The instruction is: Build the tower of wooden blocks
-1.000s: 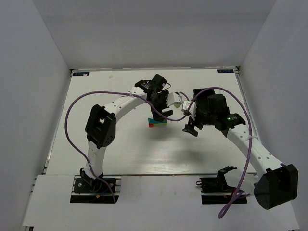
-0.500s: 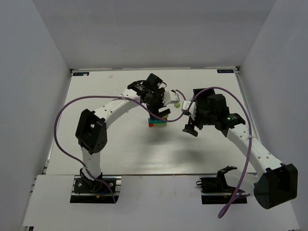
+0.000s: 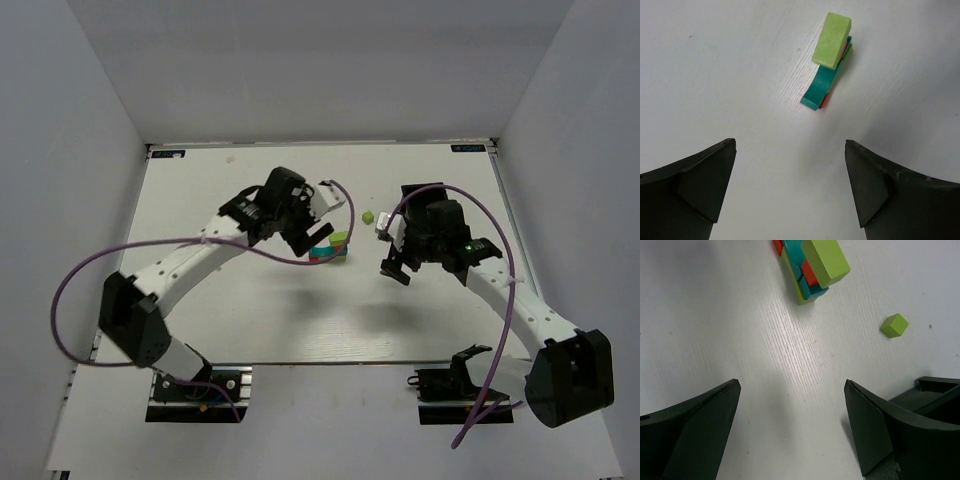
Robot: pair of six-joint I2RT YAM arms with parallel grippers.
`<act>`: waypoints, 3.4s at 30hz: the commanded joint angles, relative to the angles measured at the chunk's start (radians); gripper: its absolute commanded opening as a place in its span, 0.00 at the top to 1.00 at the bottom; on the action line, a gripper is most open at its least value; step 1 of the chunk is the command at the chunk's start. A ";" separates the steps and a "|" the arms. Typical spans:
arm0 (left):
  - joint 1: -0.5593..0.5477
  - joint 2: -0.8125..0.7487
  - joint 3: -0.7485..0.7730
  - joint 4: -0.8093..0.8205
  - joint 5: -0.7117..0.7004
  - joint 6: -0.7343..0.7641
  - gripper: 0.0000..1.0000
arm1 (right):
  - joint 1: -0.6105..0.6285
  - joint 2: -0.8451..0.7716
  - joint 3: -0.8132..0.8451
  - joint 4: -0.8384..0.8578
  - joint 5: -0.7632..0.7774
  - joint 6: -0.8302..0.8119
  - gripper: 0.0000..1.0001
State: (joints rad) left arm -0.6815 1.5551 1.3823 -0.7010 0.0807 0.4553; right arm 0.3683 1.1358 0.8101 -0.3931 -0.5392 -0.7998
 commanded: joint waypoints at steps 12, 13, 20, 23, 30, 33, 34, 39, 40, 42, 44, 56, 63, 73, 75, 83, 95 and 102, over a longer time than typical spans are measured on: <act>0.008 -0.728 -0.572 0.357 -0.430 -0.434 0.66 | 0.000 0.181 0.081 0.427 0.257 0.063 0.53; 0.008 -0.754 -0.592 0.366 -0.458 -0.434 0.79 | -0.003 0.221 0.137 0.333 0.260 0.094 0.72; 0.008 -0.880 -0.706 0.426 -0.394 -0.457 0.24 | -0.022 0.635 0.512 0.117 0.311 0.298 0.80; 0.008 -0.859 -0.680 0.413 -0.374 -0.457 0.15 | -0.023 0.715 0.586 0.094 0.311 0.366 0.49; 0.008 -0.859 -0.680 0.403 -0.323 -0.457 0.13 | -0.026 0.843 0.710 0.007 0.266 0.355 0.42; 0.008 -0.848 -0.680 0.403 -0.323 -0.457 0.13 | -0.026 0.900 0.755 -0.033 0.260 0.347 0.42; 0.008 -0.848 -0.680 0.403 -0.312 -0.457 0.13 | -0.026 0.919 0.761 -0.039 0.255 0.343 0.42; 0.008 -0.839 -0.680 0.403 -0.303 -0.457 0.13 | -0.032 0.946 0.785 -0.047 0.240 0.341 0.41; 0.008 -0.839 -0.680 0.403 -0.303 -0.457 0.13 | -0.028 0.955 0.791 -0.050 0.243 0.343 0.39; 0.008 -0.839 -0.680 0.403 -0.294 -0.457 0.13 | -0.031 0.966 0.796 -0.049 0.245 0.343 0.35; 0.008 -0.830 -0.680 0.403 -0.294 -0.457 0.13 | -0.028 0.973 0.799 -0.047 0.251 0.344 0.35; 0.008 -0.830 -0.680 0.403 -0.285 -0.448 0.12 | -0.028 0.998 0.813 -0.039 0.245 0.347 0.59; 0.008 -0.830 -0.680 0.403 -0.285 -0.448 0.12 | -0.029 0.954 0.798 -0.024 0.229 0.321 0.89; 0.008 -0.830 -0.680 0.403 -0.285 -0.448 0.12 | -0.016 0.704 0.822 -0.173 0.101 0.031 0.98; 0.008 -0.830 -0.680 0.403 -0.285 -0.448 0.12 | -0.014 0.706 0.879 -0.226 0.079 -0.001 0.98; 0.008 -0.830 -0.680 0.403 -0.285 -0.448 0.12 | 0.030 0.717 0.968 -0.538 -0.174 -0.281 0.97; 0.008 -0.830 -0.680 0.403 -0.275 -0.438 0.12 | 0.133 0.752 0.998 -0.602 -0.127 -0.300 0.97; 0.008 -0.830 -0.680 0.403 -0.275 -0.438 0.12 | 0.170 0.795 1.022 -0.635 -0.076 -0.311 0.97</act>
State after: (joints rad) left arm -0.6758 0.7300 0.6868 -0.3088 -0.2089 0.0113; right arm 0.5236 1.9186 1.7958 -0.9897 -0.6334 -1.0924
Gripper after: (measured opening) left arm 0.877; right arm 0.341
